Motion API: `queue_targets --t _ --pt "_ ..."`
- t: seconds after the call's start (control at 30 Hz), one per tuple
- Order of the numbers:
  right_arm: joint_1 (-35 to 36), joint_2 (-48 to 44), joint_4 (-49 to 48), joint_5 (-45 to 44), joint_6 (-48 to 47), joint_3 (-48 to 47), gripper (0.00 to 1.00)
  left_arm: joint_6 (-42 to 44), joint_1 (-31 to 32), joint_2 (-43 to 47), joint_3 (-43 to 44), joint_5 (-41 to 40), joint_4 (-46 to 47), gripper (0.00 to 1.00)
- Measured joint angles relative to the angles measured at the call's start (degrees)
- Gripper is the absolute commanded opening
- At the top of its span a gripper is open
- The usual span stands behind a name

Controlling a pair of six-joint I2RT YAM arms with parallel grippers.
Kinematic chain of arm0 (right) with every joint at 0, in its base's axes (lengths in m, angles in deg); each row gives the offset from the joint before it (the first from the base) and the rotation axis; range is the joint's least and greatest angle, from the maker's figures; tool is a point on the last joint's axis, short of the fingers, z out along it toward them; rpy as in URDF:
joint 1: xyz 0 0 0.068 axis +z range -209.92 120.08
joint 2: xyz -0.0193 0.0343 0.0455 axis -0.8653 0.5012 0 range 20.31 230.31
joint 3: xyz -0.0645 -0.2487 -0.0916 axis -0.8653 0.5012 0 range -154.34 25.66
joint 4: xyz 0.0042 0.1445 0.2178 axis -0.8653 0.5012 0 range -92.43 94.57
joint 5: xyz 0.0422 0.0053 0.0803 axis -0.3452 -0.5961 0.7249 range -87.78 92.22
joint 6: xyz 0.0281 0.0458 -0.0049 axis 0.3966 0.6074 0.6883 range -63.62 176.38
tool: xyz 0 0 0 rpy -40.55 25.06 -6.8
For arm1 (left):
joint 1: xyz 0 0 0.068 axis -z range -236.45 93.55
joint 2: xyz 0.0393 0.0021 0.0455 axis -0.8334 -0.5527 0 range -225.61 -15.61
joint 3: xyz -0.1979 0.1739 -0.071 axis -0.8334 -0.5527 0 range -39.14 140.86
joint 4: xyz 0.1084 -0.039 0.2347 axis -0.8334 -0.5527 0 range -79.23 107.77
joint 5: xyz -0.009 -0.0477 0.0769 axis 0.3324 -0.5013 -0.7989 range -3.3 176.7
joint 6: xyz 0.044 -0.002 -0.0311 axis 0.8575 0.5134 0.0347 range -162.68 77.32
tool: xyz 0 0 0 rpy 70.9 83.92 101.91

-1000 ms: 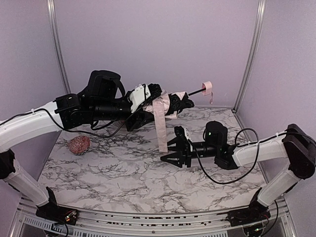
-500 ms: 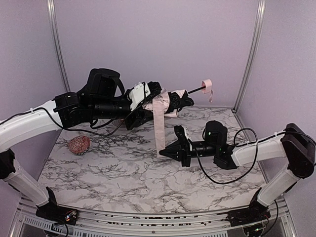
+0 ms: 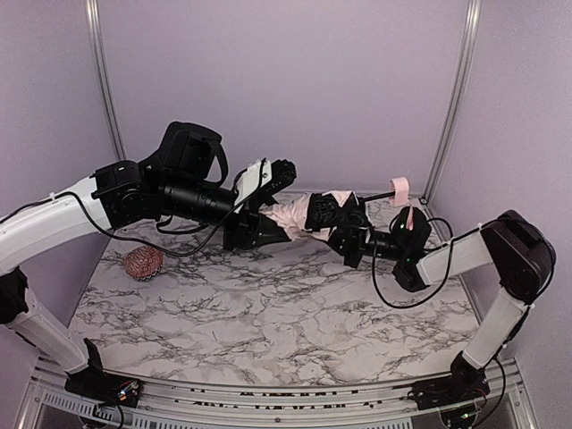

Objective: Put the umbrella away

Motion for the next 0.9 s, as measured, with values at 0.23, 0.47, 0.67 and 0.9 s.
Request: queue_targets --t 0.23,0.47,0.67,0.9 --pt "-6.8 -2.4 3.9 15.0 -2.1 -14.4 0.00 5.6 -1.1 5.2 -8.0 5.4 4.1 0.00" --pt "-6.8 -2.7 26.4 28.6 -10.6 -33.0 0.00 19.6 -1.7 8.3 -9.8 6.3 2.8 0.00" --pt "-5.7 -2.9 41.9 23.4 -23.0 -39.9 0.00 26.8 -1.9 2.9 -4.9 6.6 0.2 0.00" --pt "0.7 -2.9 48.0 9.3 -30.6 -39.5 0.00 29.6 -1.9 -5.2 -3.8 5.2 -1.1 0.00"
